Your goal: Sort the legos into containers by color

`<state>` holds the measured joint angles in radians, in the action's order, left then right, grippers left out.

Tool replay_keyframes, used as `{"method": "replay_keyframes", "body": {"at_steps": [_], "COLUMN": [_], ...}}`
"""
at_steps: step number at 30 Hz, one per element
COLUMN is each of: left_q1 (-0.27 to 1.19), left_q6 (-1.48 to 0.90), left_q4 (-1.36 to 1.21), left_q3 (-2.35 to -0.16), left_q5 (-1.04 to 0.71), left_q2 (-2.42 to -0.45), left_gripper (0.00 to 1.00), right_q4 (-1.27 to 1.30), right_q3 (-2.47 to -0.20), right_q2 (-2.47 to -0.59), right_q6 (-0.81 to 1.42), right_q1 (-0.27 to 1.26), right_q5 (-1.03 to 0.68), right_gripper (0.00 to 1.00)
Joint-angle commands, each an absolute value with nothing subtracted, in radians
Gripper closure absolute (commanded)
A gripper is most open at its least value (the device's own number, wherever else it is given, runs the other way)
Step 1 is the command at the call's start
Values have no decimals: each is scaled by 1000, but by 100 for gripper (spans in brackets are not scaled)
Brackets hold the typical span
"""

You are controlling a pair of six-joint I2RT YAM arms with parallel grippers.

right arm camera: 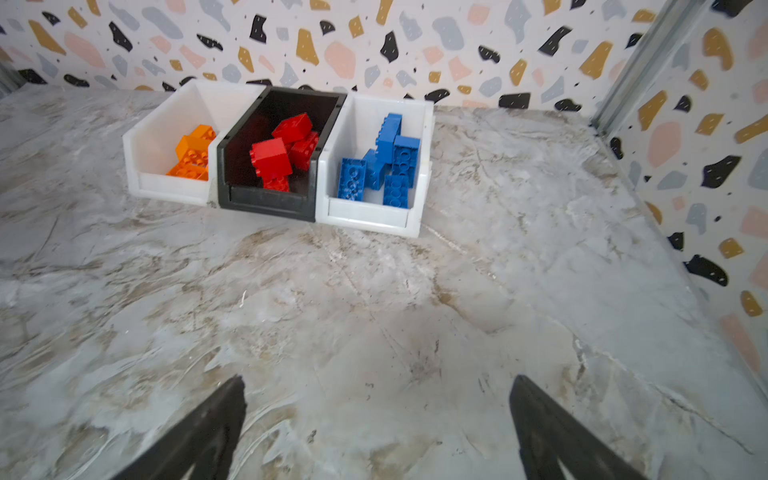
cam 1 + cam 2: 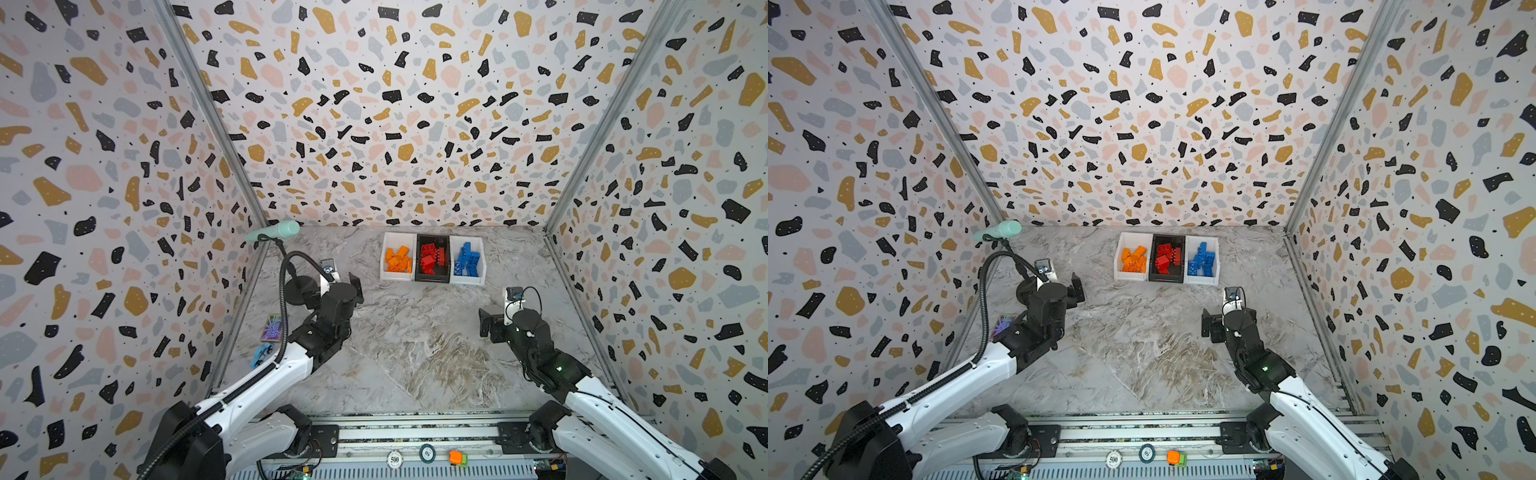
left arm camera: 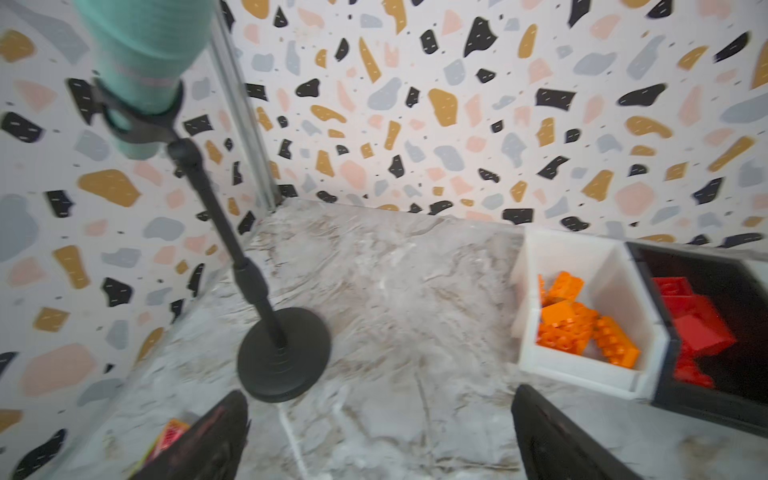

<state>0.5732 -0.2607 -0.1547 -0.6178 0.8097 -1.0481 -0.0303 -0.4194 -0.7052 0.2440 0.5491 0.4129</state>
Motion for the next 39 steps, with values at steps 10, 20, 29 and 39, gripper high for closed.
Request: {"method": "replay_keyframes", "body": {"at_steps": [10,20,29,39], "left_q1": [382,230,164,133], "left_q6": [-186,-185,-105,-57], "left_q4": [-660,-963,-1158,-1240], "left_q3": [-238,-169,-155,-151], "left_q5": [884,862,699,522], "left_q2": [-902,-1187,-1327,-1408], "left_gripper": [0,0,0,0], "right_q4": [560,977,1198,1225], "right_q3": [-250,-218,-202,-217], "right_q2": [-880,-1198,-1433,-1491], "right_q6": [121,5,32,1], "right_q1": [415,217,80,73], "right_q5": [562,351,138,58], "right_gripper": [1,1,1,1]}}
